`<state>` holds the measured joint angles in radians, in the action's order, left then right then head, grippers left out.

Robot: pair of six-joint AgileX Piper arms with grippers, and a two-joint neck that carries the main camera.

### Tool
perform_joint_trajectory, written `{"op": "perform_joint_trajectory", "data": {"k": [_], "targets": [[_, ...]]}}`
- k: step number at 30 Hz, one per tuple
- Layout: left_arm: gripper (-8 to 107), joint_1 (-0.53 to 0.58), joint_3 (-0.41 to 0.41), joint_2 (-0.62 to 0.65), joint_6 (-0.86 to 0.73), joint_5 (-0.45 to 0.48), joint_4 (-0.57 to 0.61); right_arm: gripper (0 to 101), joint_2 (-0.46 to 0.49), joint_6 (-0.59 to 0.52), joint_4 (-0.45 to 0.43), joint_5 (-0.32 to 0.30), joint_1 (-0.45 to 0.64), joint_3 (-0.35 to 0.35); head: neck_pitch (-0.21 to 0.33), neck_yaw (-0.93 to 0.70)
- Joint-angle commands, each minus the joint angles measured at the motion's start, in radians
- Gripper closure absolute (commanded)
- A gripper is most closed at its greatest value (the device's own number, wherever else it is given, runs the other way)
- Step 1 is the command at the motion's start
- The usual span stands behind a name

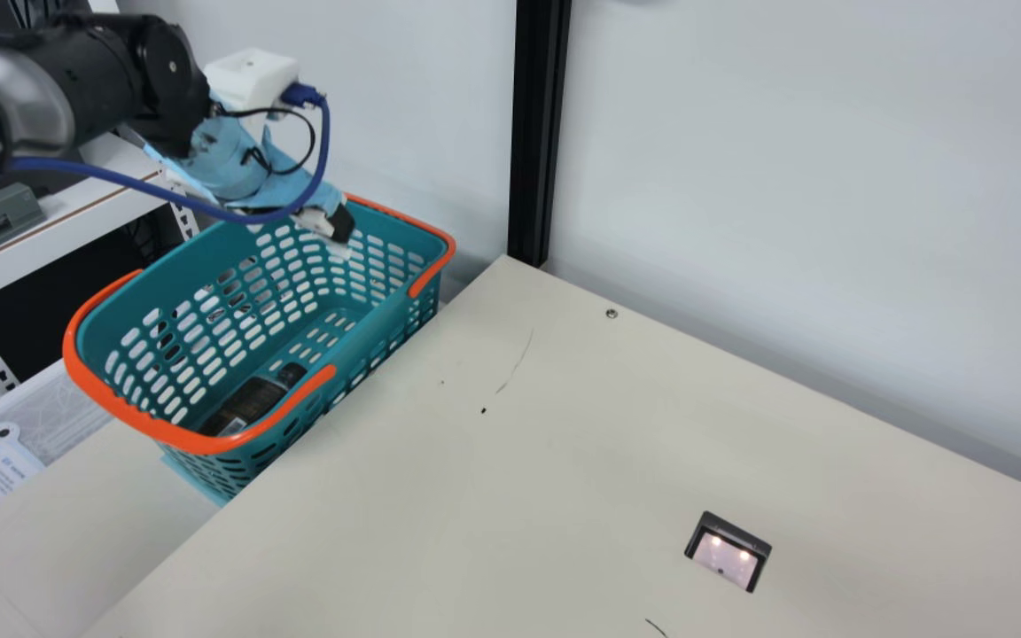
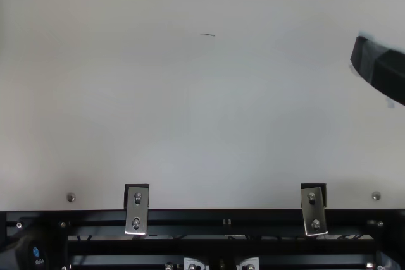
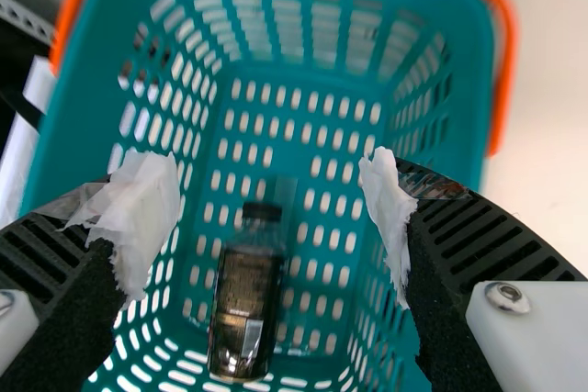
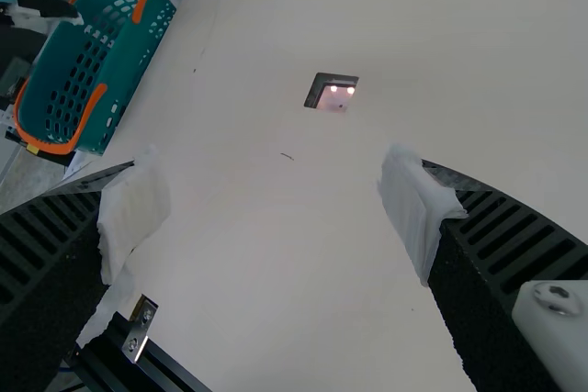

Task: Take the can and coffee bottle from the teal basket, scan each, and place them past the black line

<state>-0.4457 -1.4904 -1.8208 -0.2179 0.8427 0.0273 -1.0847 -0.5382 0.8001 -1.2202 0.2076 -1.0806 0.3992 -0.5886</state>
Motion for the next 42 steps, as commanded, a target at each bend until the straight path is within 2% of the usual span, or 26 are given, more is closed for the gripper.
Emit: {"op": "perform_joint_trajectory", "data": {"k": [1,21,31,42], "targets": [[9,-0.017,-0.004,-0.042,-0.010,0.018,-0.007,0,0.000,0.000,0.000,0.000,0.000,0.000,0.023,-0.007],[9,-0.078,0.013,-0.267,-0.077,0.044,-0.101,0,0.000,0.000,0.000,0.000,0.000,0.000,0.023,-0.007],[9,-0.089,0.006,-0.361,-0.138,0.033,-0.098,0,0.000,0.000,0.000,0.000,0.000,0.000,0.023,-0.007],[9,-0.099,-0.045,-0.469,-0.157,0.040,-0.102,0,0.000,0.000,0.000,0.000,0.000,0.000,0.023,-0.007]]}}
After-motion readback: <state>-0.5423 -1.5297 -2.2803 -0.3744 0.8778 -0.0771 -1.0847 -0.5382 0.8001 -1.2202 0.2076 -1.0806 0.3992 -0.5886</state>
